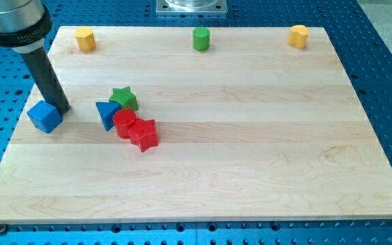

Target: Put the circle at the center right of the board

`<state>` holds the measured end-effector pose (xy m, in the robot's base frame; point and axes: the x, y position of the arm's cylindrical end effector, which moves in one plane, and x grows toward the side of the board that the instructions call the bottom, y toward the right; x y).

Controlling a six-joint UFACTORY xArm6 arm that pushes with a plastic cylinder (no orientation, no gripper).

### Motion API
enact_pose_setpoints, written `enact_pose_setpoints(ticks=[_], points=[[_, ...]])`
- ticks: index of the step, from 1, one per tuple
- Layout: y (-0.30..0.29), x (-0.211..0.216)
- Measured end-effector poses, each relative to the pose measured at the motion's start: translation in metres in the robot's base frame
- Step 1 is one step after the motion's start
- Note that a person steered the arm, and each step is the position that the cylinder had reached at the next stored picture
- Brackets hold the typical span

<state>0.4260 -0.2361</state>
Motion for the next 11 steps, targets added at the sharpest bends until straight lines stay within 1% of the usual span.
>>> enact_pose_setpoints(ticks=[2,3,5,6,7,8,10,11], points=[[0.000,0.000],[0.045,-0.002],[0.075,0.036],[0.115,0.036],[0.114,0.047],[0.136,0.067],[0.278,0.039],[0.298,0.021]])
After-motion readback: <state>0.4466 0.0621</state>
